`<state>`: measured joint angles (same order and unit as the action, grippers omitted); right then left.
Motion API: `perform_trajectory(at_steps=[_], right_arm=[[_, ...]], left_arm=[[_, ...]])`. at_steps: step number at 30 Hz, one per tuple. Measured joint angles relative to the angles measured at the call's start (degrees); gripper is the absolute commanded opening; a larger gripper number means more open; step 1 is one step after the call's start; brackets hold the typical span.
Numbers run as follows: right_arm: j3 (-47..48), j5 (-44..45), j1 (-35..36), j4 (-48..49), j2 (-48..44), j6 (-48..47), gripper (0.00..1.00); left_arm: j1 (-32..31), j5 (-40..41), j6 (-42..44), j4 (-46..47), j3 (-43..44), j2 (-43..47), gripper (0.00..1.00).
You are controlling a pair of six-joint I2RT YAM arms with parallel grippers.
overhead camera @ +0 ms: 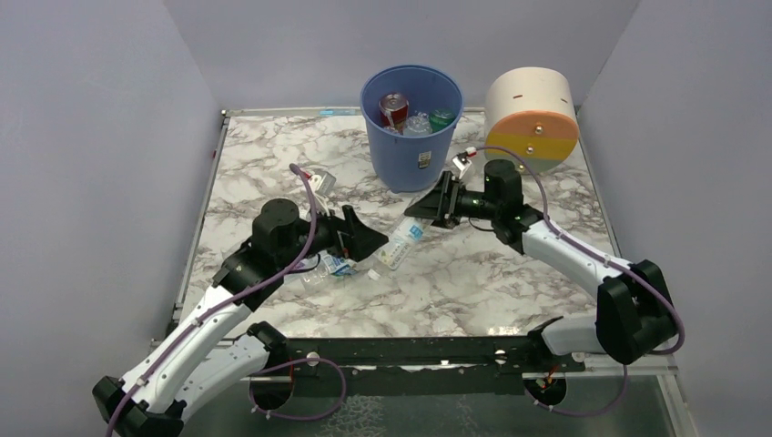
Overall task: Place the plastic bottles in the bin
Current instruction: Pick up the plastic bottle at the center of the board.
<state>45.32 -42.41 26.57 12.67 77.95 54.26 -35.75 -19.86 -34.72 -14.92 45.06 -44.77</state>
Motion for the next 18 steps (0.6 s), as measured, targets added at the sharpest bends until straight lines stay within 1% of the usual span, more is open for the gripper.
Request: perform_trajectory(at_steps=[7, 18], right_arm=[[6.0, 1.8, 0.0, -7.6, -2.7, -4.9, 0.59], [16.0, 5.3, 0.0, -16.5, -4.1, -10.5, 0.60]], left_arm=[[0.0, 1.3, -1.2, -2.8, -3.3, 6.4, 0.99], [0.0, 1.6, -1.5, -4.6, -3.5, 8.0, 0.99]])
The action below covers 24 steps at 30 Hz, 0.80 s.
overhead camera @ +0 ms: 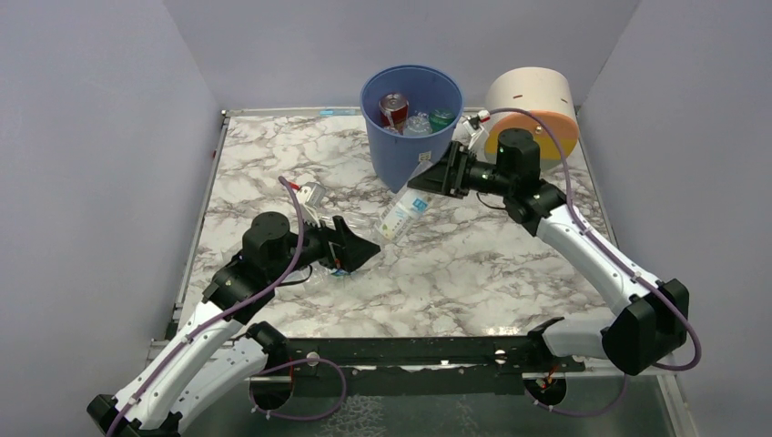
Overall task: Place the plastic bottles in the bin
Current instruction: Pick up the plastic bottle at the center of the board.
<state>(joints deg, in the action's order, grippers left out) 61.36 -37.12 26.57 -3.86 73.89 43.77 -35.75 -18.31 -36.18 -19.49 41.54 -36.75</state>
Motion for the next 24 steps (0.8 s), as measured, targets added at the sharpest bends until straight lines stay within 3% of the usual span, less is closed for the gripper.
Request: perform_trajectory(at_steps=[14, 24], right_arm=[[16.1, 5.7, -0.4, -7.1, 3.0, -5.8, 0.62], [31.0, 8.2, -4.1, -8.0, 11.1, -8.4, 0.64]], left_arm=[[0.0, 0.0, 0.2, -0.1, 0.0, 0.4, 0.99], [0.0, 0.0, 0.2, -0.2, 0.2, 1.2, 0.99]])
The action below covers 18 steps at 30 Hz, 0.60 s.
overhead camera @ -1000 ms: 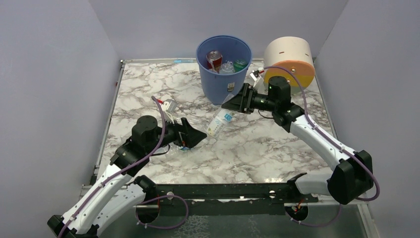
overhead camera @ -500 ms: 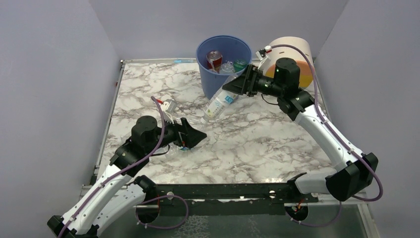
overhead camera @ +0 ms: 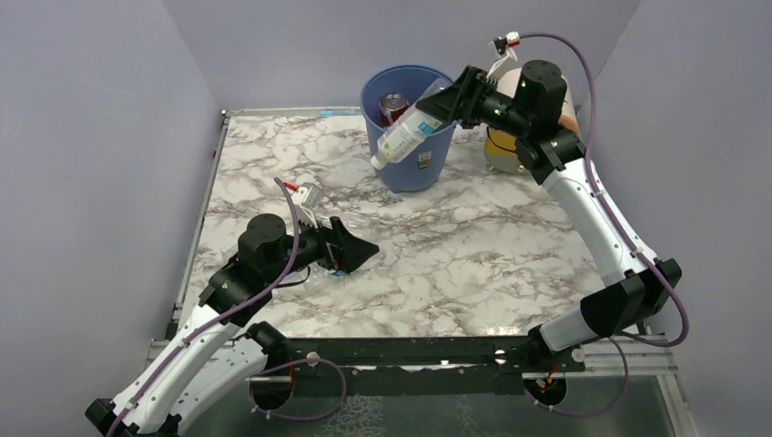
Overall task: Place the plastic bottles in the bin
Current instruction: Pick up the plastic bottle at the center of the board, then place the plastic bottle in the trash bin.
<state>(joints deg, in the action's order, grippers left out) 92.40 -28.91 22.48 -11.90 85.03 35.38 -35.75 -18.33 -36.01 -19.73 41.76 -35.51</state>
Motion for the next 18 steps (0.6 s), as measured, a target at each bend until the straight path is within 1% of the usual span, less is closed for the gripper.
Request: perform_trajectory(at_steps=[4, 11, 18], right_arm=[[4.9, 0.2, -2.0, 0.5, 2.6, -0.6, 0.65], [8.1, 0.4, -7.3, 3.6, 6.8, -0.5, 0.66], [11.2, 1.1, -10.0, 7.7, 12.2, -0.6, 0.67]], left_arm=[[0.0, 0.0, -0.2, -0.2, 0.1, 0.1, 0.99], [0.0, 0.0, -0.8, -0.2, 0.1, 0.1, 0.99], [0.0, 0.0, -1.3, -0.3, 0.1, -0.1, 0.99]])
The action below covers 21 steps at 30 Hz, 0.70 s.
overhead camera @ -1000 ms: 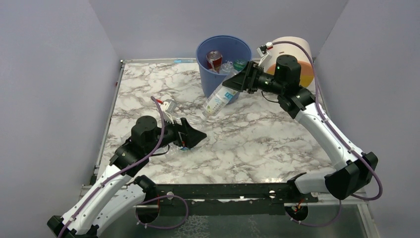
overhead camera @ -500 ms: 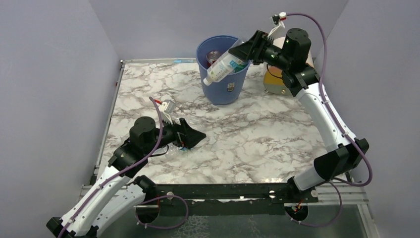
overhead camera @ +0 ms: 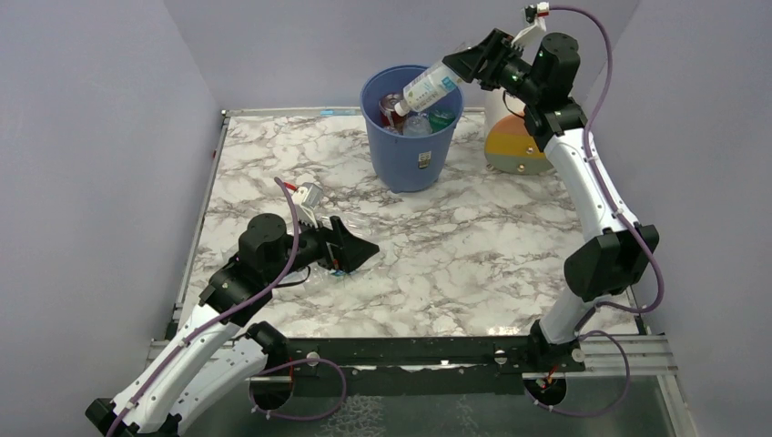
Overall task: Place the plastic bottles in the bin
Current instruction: Place the plastic bottle in the trash bin.
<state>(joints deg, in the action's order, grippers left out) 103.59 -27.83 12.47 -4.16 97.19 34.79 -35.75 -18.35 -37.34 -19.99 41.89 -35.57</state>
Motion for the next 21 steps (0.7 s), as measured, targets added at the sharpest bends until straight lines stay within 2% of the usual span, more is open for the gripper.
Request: perform_trajectory(at_steps=[8, 21], right_arm=[[1.1, 0.0, -0.1, 2.4, 5.2, -0.5, 0.68], [1.1, 1.3, -0.1, 2.3, 8.1, -2.3, 0.68]], left_arm=[[0.0, 0.0, -0.9, 0.0, 0.0, 0.2, 0.99], [0.0, 0.0, -1.4, 0.0, 0.0, -0.2, 0.99]])
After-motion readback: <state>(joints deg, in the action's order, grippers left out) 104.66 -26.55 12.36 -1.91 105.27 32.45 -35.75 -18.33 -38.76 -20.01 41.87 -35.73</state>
